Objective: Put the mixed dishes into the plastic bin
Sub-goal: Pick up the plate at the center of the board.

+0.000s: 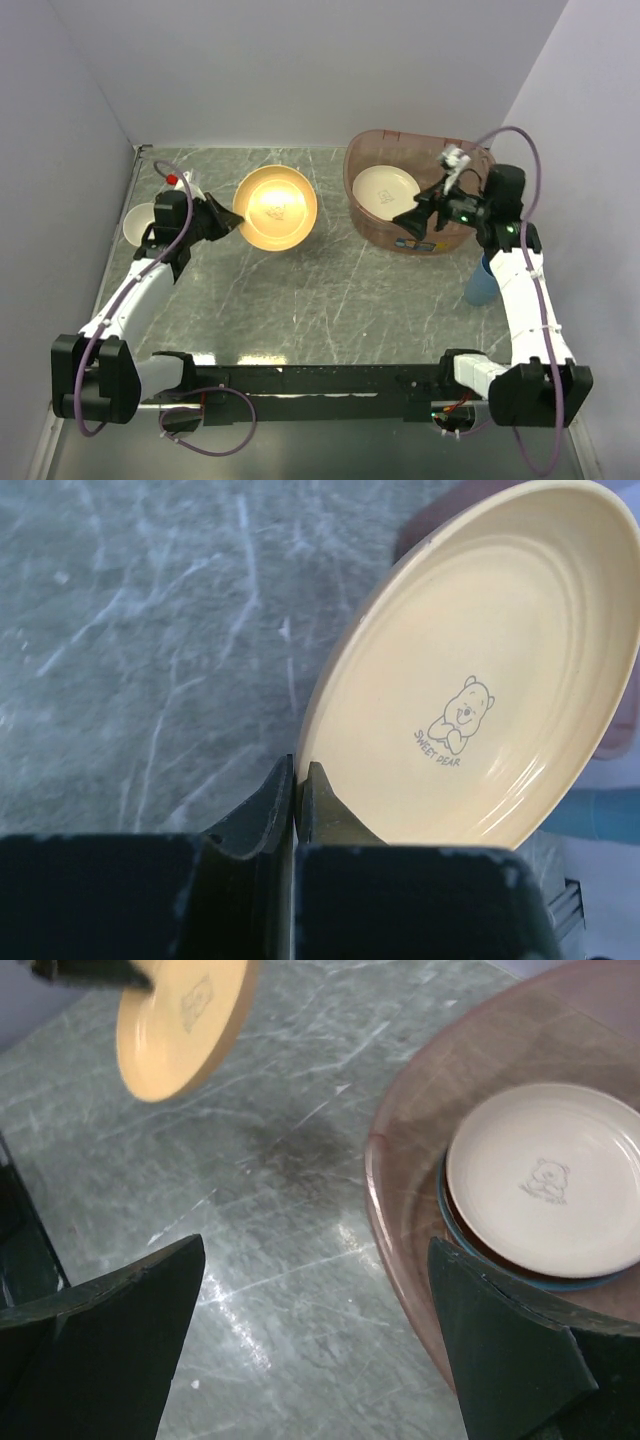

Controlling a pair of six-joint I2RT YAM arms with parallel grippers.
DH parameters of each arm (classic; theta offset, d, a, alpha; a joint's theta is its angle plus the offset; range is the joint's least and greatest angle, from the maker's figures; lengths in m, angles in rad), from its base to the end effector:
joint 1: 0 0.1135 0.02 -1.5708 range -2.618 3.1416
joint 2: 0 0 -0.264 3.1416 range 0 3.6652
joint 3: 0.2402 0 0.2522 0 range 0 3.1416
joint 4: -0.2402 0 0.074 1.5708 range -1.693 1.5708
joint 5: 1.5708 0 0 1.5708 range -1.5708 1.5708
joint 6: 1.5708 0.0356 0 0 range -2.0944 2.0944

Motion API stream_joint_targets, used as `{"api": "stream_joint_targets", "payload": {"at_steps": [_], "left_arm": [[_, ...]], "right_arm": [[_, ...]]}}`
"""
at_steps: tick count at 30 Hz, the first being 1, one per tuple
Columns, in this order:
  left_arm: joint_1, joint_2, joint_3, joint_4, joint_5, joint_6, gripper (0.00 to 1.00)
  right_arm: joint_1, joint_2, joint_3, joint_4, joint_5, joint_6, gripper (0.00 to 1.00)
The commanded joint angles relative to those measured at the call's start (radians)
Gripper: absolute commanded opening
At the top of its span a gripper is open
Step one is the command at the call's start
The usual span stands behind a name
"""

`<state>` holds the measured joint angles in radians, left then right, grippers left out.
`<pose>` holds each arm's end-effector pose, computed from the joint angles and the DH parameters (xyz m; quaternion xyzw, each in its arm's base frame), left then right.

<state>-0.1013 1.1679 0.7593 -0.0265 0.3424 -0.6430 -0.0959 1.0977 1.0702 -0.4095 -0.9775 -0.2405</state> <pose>0.2601 -0.0385 0.2688 -0.1340 0.8250 -0.3265 0.4415 0.2331 0.0072 0.3620 -0.3053 0.7246 0.3111 0.5338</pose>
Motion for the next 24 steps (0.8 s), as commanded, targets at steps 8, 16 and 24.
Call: {"api": "stream_joint_targets", "payload": {"at_steps": [8,16,24], "left_arm": [[0.006,0.010,0.143,0.092,0.224,0.083,0.01],[0.006,-0.071,0.081,0.178,0.248,0.109,0.01],[0.003,-0.083,0.061,0.221,0.277,0.072,0.01]], "right_arm": [[0.340,0.152,0.385,-0.336,0.334,-0.172,1.00],[0.387,0.249,0.502,-0.374,0.384,-0.158,1.00],[0.389,0.246,0.468,-0.359,0.346,-0.119,1.00]]}}
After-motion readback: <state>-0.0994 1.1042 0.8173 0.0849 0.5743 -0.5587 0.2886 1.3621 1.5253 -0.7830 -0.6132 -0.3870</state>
